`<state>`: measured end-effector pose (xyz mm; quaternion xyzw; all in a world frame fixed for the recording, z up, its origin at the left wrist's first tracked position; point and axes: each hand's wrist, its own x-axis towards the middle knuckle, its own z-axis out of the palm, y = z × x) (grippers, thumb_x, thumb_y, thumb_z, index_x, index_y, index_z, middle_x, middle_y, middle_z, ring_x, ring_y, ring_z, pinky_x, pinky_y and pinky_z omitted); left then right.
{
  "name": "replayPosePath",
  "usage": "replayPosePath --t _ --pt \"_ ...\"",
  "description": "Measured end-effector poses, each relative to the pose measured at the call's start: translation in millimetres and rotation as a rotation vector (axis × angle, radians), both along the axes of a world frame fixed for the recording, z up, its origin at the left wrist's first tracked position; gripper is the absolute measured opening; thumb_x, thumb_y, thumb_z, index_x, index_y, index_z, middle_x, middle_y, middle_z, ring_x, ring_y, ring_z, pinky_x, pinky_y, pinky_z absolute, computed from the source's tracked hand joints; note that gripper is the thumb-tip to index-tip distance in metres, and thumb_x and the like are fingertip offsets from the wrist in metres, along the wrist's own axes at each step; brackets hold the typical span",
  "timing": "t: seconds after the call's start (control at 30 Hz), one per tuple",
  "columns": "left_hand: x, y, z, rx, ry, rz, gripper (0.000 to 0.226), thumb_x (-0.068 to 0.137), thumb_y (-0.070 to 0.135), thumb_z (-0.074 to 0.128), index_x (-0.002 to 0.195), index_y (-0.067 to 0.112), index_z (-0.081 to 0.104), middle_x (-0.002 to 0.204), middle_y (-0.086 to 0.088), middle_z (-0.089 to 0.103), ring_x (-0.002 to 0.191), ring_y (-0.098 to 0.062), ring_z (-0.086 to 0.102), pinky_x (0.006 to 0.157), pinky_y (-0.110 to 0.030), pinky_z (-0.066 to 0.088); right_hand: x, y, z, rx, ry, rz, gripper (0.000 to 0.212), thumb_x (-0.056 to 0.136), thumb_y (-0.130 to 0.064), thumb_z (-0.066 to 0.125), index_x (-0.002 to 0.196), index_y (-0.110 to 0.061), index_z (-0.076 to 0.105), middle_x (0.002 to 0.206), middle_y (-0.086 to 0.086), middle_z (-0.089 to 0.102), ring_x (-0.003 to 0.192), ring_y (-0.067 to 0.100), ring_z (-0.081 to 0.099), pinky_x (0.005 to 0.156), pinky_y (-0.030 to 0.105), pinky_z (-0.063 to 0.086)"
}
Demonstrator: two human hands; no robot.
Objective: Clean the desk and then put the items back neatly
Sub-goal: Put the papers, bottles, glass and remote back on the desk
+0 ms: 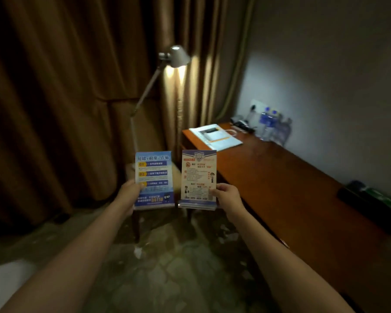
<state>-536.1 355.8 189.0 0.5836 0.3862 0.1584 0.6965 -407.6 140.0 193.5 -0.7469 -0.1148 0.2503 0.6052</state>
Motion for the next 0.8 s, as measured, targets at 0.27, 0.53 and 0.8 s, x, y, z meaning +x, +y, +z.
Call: replayPosePath --t 0.27,0.53,0.8 --pt "194.4 -76.6 -16.3 0.062 0.059 -0.367 0.02 0.099 0.011 0.042 0.115 0.006 0.052 0.104 -0.016 0.065 0.089 -0.029 0.064 0.078 -0.043 0.054 106.0 -113.6 -28.9 0.03 0.054 -0.367 0.01 0.093 -0.007 0.052 0.095 -0.008 0.062 0.104 0.006 0.065 0.101 0.023 0.064 0.085 0.04 0.056" --pt "368.9 -113.6 -36.7 0.12 0.088 -0.657 0.015 0.098 0.004 0.039 0.105 0.005 0.053 0.094 -0.012 0.064 0.081 -0.024 0.062 0.065 -0.036 0.05 207.3 -144.2 -55.1 -0.08 0.004 -0.61 0.009 0.093 -0.005 0.052 0.093 -0.004 0.061 0.091 -0.001 0.064 0.083 0.01 0.062 0.058 0.018 0.049" --pt "513.5 -152.8 -28.0 0.185 0.191 -0.93 0.009 0.099 0.009 0.042 0.096 0.01 0.05 0.095 -0.011 0.061 0.082 -0.022 0.062 0.065 -0.033 0.05 297.5 -166.1 -54.6 -0.088 0.033 -0.852 0.01 0.094 -0.007 0.052 0.086 -0.01 0.058 0.091 -0.001 0.063 0.083 0.01 0.061 0.06 0.017 0.05"
